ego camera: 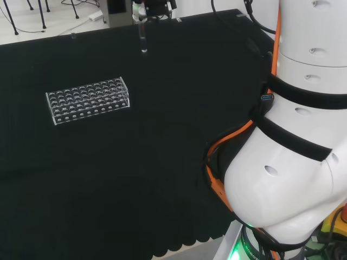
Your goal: Put the test tube back in the rack.
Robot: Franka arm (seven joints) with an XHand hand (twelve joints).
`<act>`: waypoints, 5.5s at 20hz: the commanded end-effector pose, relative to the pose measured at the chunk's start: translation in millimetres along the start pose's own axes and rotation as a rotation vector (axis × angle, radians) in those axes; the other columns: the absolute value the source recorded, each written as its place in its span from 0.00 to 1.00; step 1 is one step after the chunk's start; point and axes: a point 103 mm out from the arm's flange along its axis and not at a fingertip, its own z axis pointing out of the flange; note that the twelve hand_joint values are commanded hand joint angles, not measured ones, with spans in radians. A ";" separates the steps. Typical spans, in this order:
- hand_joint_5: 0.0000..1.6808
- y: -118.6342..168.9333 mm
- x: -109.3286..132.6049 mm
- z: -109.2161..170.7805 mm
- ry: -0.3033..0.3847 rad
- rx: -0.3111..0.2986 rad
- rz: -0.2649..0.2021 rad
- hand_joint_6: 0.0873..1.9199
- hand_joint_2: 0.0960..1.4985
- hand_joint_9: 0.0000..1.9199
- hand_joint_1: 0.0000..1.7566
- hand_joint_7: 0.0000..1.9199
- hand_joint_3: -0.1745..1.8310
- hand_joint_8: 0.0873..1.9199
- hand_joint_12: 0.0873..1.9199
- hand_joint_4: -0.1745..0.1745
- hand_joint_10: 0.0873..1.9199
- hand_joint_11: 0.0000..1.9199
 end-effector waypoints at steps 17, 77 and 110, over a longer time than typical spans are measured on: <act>0.84 -19.4 163.6 2.9 0.109 0.040 -0.306 0.00 0.42 0.84 0.76 0.76 0.35 0.25 0.57 0.00 0.47 0.73; 0.85 19.5 266.9 77.0 -0.014 0.111 -0.454 0.00 0.42 0.84 0.76 0.76 0.35 0.25 0.57 0.00 0.47 0.74; 0.85 21.3 274.9 107.2 -0.051 0.149 -0.474 0.00 0.42 0.84 0.76 0.76 0.36 0.25 0.57 0.00 0.47 0.74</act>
